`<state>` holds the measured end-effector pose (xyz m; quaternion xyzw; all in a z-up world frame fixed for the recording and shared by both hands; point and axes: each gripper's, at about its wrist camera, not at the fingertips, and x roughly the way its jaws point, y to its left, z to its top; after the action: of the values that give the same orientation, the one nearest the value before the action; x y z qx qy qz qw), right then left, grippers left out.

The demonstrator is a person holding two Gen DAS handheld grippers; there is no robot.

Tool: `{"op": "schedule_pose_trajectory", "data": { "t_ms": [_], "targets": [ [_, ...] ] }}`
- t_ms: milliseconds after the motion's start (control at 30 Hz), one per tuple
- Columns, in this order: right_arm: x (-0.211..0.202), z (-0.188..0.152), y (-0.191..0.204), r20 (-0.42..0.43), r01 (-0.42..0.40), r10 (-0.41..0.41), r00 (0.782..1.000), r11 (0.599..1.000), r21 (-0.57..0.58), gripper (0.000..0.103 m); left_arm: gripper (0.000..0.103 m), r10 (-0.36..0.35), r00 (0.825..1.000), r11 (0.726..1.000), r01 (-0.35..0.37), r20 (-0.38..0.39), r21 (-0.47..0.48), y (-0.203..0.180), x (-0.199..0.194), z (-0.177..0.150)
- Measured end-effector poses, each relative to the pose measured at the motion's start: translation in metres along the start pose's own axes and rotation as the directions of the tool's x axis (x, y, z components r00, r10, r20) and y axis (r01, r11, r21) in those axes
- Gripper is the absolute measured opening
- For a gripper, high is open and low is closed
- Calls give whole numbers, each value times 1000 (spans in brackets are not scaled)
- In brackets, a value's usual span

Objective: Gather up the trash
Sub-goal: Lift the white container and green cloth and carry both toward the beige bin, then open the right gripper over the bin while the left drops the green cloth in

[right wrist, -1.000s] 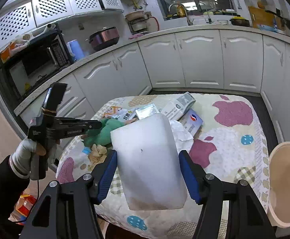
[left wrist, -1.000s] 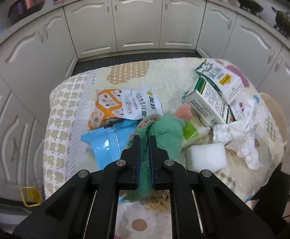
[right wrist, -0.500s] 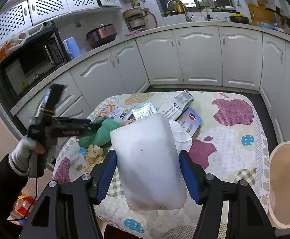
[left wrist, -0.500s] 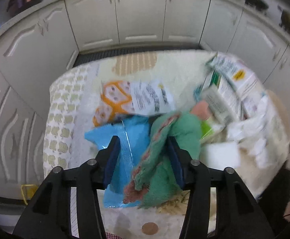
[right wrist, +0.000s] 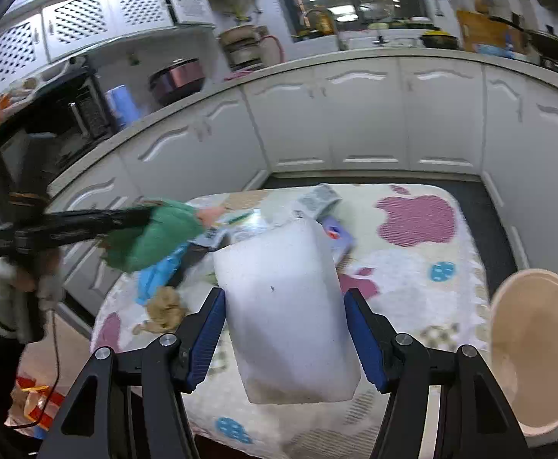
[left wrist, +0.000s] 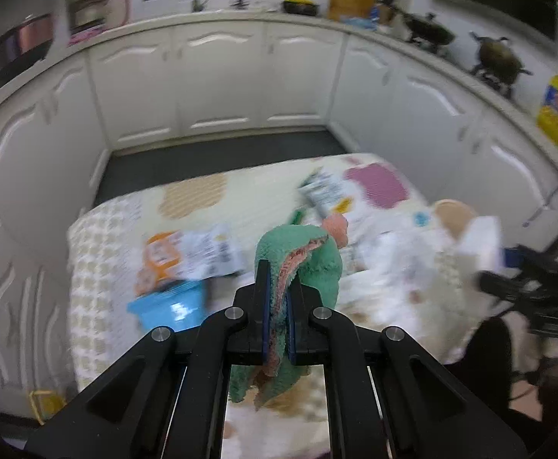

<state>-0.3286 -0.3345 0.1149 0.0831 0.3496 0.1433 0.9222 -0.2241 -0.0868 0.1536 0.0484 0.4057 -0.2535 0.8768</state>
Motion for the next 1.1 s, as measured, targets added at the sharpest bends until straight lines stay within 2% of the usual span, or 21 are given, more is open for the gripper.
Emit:
{"op": "schedule_pose_trajectory", "data": {
  "t_ms": [167,367,500,667,833,967,1000,1067,1100],
  "targets": [
    [-22,0,-41,28,67,-69,997,996,64,61,4,-119,993,992,119,7,29,-48,2,16],
    [-46,-10,-109,10,205,-210,978,962,182,61,4,-241,970,965,242,-26,97,-128,34,39],
    [-59,-22,-152,-9,277,-284,959,925,261,61,4,-273,960,953,279,-64,117,-175,65,49],
    [-61,-40,-199,-81,366,-360,929,869,334,61,4,-296,949,943,308,-106,122,-227,104,58],
    [-58,-47,-225,-120,418,-403,907,834,361,61,4,-303,942,943,319,-146,100,-265,147,61],
    [-57,-53,-241,-130,461,-447,885,803,379,67,5,-337,930,936,347,-147,51,-288,178,62],
    [-58,-55,-244,-130,470,-458,879,794,385,73,6,-361,922,929,368,-137,29,-291,184,63],
    [-63,-59,-249,-123,476,-469,874,781,405,76,18,-415,897,908,418,-148,-17,-295,198,62],
    [-66,-61,-250,-122,475,-470,874,776,414,76,35,-444,882,896,443,-157,-43,-295,204,60]
  ]
}}
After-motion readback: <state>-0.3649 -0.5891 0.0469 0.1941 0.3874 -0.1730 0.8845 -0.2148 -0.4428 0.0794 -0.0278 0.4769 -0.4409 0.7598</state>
